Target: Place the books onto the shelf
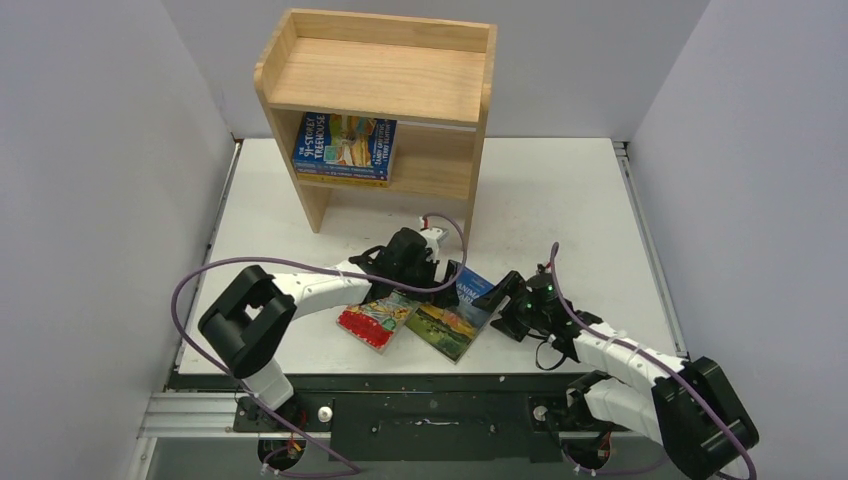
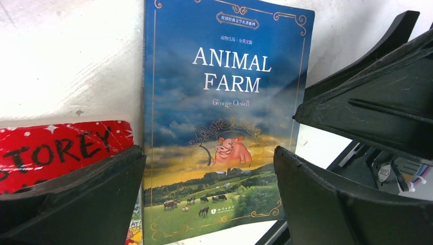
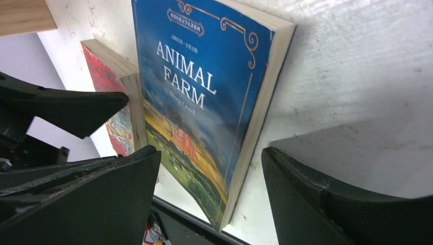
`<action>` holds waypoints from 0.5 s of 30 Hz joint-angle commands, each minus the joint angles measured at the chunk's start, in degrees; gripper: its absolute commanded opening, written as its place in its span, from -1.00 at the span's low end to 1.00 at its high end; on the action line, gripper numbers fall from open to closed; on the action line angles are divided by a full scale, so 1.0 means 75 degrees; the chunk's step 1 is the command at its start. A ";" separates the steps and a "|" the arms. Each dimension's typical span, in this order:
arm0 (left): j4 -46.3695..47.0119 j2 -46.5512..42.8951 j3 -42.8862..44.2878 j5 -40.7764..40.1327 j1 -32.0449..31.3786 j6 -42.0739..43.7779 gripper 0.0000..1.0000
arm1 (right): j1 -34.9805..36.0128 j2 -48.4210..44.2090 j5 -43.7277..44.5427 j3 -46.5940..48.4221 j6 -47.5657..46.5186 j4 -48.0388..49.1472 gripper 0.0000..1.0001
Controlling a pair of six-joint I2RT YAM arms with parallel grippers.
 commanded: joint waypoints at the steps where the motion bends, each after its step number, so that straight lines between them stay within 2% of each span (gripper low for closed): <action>1: 0.0845 0.0306 0.0071 0.0452 0.0110 -0.0052 0.93 | 0.0063 0.0469 0.0015 0.0044 0.0200 0.0921 0.43; 7: 0.1136 0.0679 -0.0091 0.0759 0.0168 -0.0107 0.93 | 0.0064 0.0652 -0.0049 -0.0120 0.0446 0.1714 0.24; 11: 0.1375 0.0902 -0.0109 0.1012 0.0162 -0.0193 0.93 | 0.0067 0.0687 -0.0236 -0.0671 0.1049 0.3039 0.15; 15: 0.1588 0.1008 -0.0188 0.1226 0.0150 -0.0349 0.93 | 0.0070 0.0584 -0.0332 -0.0867 0.1214 0.3618 -0.06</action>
